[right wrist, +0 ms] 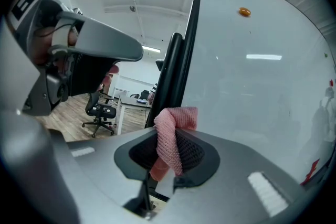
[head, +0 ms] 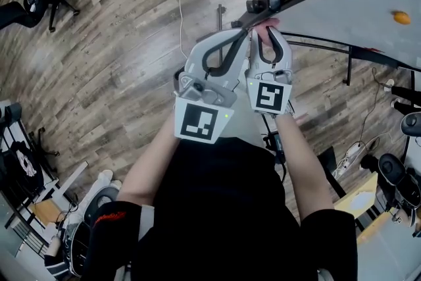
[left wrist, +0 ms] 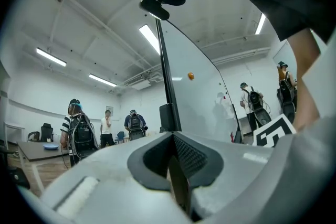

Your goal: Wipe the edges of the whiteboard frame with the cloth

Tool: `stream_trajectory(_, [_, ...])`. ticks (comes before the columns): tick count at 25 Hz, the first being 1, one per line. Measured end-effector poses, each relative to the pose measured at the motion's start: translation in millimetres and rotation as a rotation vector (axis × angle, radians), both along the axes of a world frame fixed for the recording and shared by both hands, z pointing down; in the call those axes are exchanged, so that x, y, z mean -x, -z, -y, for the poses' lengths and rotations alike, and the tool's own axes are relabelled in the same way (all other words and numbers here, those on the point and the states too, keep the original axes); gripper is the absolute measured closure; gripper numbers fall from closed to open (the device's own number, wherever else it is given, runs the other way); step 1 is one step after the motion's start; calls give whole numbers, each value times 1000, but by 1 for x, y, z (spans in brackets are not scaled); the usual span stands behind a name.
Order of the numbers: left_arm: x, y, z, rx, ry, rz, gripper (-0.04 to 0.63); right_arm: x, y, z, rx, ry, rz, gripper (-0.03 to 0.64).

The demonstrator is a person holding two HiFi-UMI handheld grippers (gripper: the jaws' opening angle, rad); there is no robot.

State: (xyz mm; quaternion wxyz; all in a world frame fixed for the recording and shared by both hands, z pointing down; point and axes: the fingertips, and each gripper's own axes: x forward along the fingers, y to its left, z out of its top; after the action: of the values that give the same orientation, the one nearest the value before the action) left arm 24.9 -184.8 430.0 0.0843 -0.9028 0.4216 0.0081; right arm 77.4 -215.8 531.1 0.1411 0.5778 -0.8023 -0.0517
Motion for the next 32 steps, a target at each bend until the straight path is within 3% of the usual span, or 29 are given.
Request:
stream_trajectory(13, [5, -19, 3, -43, 55, 13, 595, -1, -14, 0, 13, -5, 22, 551])
stream_trajectory(32, [2, -42, 2, -14, 66, 26, 595, -1, -48, 1, 58, -12, 42, 551])
